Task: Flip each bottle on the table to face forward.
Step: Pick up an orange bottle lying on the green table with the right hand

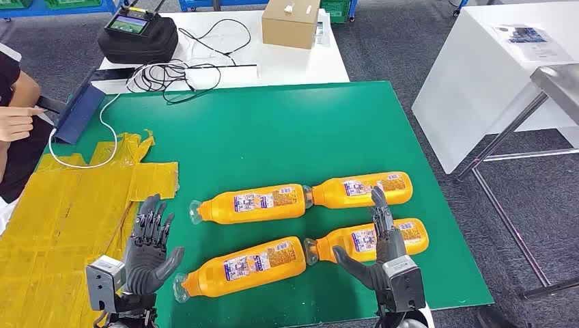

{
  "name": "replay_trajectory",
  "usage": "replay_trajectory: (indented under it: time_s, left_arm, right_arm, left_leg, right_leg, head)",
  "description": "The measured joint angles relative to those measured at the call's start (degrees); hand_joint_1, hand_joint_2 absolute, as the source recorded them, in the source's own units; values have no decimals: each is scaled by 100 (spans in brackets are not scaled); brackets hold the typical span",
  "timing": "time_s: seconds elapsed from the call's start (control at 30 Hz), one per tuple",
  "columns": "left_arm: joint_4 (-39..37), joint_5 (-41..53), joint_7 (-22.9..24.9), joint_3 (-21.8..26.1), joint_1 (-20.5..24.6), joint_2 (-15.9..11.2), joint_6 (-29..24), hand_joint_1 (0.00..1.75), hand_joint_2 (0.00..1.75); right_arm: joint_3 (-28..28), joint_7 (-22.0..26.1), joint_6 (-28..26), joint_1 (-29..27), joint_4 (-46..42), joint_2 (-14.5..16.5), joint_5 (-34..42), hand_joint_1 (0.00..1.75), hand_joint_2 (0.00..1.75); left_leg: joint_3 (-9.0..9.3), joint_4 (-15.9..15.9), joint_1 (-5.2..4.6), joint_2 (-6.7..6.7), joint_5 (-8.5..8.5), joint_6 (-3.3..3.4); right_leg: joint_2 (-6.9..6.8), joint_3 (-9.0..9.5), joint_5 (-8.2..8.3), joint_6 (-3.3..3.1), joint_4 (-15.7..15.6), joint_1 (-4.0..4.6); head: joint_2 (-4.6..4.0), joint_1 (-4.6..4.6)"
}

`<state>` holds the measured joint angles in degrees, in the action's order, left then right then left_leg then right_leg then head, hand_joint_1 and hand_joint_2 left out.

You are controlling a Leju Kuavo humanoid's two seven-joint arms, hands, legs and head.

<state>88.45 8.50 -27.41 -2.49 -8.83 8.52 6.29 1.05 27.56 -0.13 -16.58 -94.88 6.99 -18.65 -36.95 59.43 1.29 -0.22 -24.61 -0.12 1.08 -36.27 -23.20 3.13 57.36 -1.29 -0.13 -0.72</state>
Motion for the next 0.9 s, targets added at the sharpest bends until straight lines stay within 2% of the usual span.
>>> replay_trajectory:
  time_s: [0.5,0.53,0.57,0.63,0.67,0.7,0.9]
  left_arm:
    - [0,0,0,-2,0,0,0,0,175]
    - [0,0,0,-2,0,0,0,17,175]
    - [0,0,0,-2,0,0,0,61,175]
    - [0,0,0,-2,0,0,0,148,175]
    - [0,0,0,-2,0,0,0,175,175]
    - [0,0,0,-2,0,0,0,175,175]
    - [0,0,0,-1,0,0,0,175,175]
  right_arm:
    - [0,0,1,0,0,0,-1,0,175]
    - [0,0,1,0,0,0,-1,0,175]
    - [0,0,1,0,0,0,-1,15,175]
    - [0,0,1,0,0,0,0,98,175]
    - [0,0,0,0,0,0,0,138,175]
    - [0,0,0,0,0,0,0,164,175]
    - [0,0,0,0,0,0,1,165,175]
  left_leg:
    - [0,0,0,0,0,0]
    - [0,0,0,0,0,0]
    - [0,0,0,0,0,0]
    - [0,0,0,0,0,0]
    - [0,0,0,0,0,0]
    - [0,0,0,0,0,0]
    - [0,0,0,0,0,0]
  right_leg:
    - [0,0,0,0,0,0]
    - [0,0,0,0,0,0]
    - [0,0,0,0,0,0]
    - [0,0,0,0,0,0]
    - [0,0,0,0,0,0]
    - [0,0,0,0,0,0]
    - [0,0,0,0,0,0]
  head:
    - [0,0]
    - [0,0]
    - [0,0]
    - [0,0]
    - [0,0]
    - [0,0]
    - [0,0]
